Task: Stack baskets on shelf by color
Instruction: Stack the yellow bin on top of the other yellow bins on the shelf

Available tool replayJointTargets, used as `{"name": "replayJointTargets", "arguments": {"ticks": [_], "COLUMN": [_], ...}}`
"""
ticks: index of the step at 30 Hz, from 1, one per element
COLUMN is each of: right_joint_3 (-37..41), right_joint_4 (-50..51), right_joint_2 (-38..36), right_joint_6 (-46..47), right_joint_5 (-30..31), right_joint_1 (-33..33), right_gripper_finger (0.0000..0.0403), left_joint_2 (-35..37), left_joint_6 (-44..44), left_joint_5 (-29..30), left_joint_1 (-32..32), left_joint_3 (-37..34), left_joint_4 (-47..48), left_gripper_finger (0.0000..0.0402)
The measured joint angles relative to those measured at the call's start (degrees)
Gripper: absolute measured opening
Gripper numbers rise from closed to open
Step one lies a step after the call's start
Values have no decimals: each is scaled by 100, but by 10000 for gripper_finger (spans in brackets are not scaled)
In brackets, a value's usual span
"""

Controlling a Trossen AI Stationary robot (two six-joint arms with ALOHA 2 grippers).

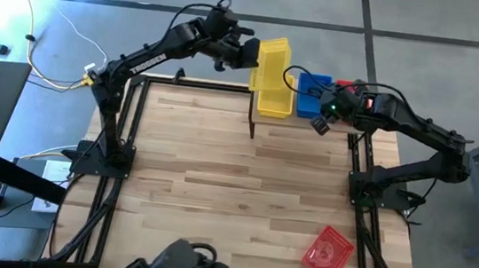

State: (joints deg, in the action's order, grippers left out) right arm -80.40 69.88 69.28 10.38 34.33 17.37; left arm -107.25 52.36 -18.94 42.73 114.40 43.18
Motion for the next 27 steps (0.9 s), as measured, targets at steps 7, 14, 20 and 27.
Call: {"name": "replayJointTargets", "arguments": {"ticks": [7, 14, 20, 27], "right_joint_3": [0, -1, -1, 0], "right_joint_4": [-126, -143, -164, -161], "right_joint_2": [4, 5, 7, 7], "right_joint_6": [15, 26, 270, 266], "right_joint_5": [-2, -19, -28, -28], "right_joint_1": [28, 28, 28, 28], "right_gripper_finger": [105, 105, 105, 105], "left_joint_2": [-301, -485, -493, -493], "left_joint_6": [103, 74, 25, -6], "left_joint_5": [2, 3, 218, 435], "left_joint_1": [-132, -314, -376, -417], "left_joint_3": [34, 32, 29, -19], "left_joint_4": [46, 73, 180, 341], "left_gripper_finger": [3, 3, 3, 3]}}
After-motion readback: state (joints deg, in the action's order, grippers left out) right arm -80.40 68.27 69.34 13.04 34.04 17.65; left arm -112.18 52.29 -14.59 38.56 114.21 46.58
